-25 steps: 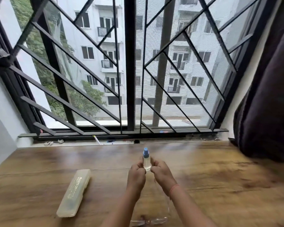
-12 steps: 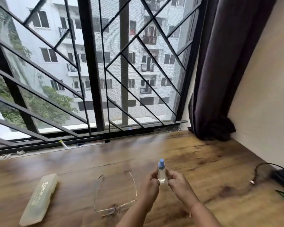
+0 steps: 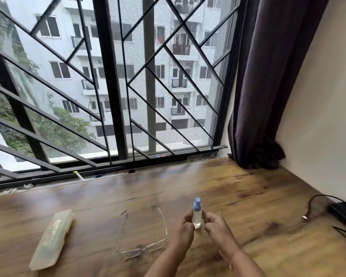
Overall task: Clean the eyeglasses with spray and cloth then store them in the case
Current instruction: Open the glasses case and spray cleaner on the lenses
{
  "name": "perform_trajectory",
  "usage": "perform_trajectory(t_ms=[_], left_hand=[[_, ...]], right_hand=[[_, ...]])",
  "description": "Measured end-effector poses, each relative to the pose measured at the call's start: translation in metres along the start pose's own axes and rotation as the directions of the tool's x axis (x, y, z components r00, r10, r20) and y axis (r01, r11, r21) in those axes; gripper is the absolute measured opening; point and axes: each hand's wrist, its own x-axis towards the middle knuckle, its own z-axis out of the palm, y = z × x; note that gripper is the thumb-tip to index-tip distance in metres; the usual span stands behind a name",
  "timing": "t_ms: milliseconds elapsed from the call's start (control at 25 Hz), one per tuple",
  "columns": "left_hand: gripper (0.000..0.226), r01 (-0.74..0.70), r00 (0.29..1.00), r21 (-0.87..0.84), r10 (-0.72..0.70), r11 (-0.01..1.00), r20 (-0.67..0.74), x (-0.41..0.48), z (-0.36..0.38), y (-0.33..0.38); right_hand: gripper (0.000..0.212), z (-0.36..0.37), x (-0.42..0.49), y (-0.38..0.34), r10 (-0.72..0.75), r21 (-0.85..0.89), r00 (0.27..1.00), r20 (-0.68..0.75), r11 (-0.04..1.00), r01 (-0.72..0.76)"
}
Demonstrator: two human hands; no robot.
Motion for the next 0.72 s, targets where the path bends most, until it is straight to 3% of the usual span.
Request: perform_trajectory(t_ms=[440, 640, 720], left_hand=[[0.051, 0.019, 1.000, 0.073, -0.017, 0.997, -0.020, 0.004, -0.001, -0.014], [0.058, 0.100, 0.994, 0.031, -0.098, 0.995, -0.051, 0.004, -0.008, -0.016], [0.067, 0.138, 0.984, 0.007, -0.136, 0.990, -0.111, -0.004, -0.015, -0.006]], right_hand=[[0.028, 0.002, -0.008, -0.003, 0.109, -0.110, 0.989, -0.097, 0.987, -0.119], [0.044, -0.005, -0.008, -0.012, 0.128, -0.100, 0.981, -0.143, 0.985, -0.144], [0.054, -0.005, -0.005, -0.028, 0.060, -0.119, 0.976, -0.210, 0.989, -0.087]])
